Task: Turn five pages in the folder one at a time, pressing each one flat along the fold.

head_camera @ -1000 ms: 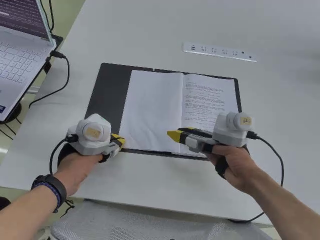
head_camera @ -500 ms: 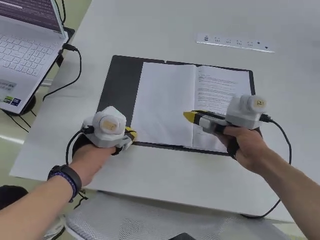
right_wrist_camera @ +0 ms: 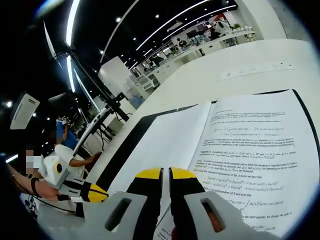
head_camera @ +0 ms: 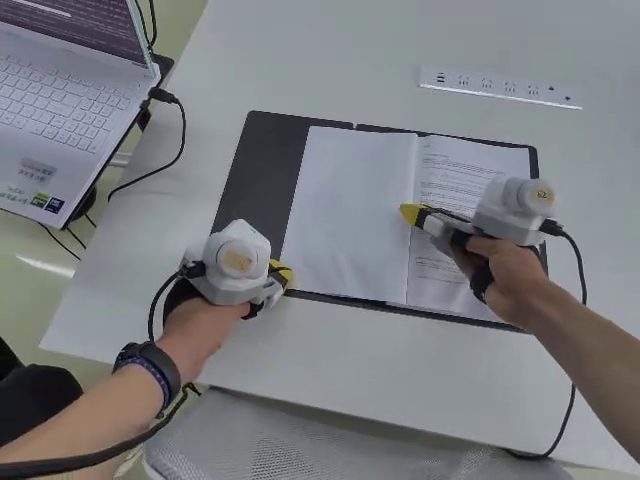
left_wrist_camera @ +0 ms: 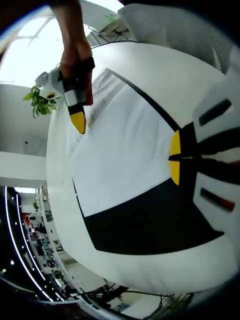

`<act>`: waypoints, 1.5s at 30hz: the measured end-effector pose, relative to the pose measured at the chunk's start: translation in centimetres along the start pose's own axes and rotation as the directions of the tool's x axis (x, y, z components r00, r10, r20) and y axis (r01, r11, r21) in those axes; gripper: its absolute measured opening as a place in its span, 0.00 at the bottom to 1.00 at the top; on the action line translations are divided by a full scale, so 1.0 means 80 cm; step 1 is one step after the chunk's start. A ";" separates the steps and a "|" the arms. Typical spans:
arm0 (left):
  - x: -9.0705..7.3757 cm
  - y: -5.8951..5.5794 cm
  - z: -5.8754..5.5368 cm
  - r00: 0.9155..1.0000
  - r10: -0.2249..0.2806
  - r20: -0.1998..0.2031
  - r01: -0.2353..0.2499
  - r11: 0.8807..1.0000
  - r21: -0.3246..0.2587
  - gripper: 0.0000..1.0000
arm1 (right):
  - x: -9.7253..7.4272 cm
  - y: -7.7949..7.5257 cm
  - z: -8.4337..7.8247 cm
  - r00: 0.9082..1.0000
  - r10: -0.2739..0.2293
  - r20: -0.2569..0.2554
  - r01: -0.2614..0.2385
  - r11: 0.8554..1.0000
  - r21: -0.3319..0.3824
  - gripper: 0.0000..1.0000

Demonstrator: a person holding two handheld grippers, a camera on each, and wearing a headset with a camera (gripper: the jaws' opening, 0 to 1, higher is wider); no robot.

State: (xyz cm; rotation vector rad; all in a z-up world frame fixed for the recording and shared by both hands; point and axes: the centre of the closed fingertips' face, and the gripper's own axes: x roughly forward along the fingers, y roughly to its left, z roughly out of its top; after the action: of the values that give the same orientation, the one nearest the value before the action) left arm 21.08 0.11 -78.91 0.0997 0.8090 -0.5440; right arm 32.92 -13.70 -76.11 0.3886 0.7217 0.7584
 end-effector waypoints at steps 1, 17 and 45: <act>0.000 0.000 0.000 1.000 0.001 -0.003 -0.001 1.000 0.004 0.00 | 0.000 0.003 0.000 1.000 0.002 0.000 -0.002 1.000 0.001 0.02; 0.001 0.000 -0.001 1.000 -0.001 -0.013 0.002 1.000 0.006 0.00 | 0.011 0.004 0.011 0.999 0.014 0.049 -0.016 0.999 0.051 0.00; 0.005 0.001 0.000 1.000 -0.002 -0.005 0.002 1.000 -0.004 0.00 | 0.047 -0.039 0.060 0.981 -0.045 0.186 0.019 0.990 0.138 0.00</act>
State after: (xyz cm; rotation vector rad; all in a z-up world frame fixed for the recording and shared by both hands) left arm 21.35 0.04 -79.18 0.0969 0.8153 -0.5443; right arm 39.73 -13.34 -76.20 0.5638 0.6006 0.6337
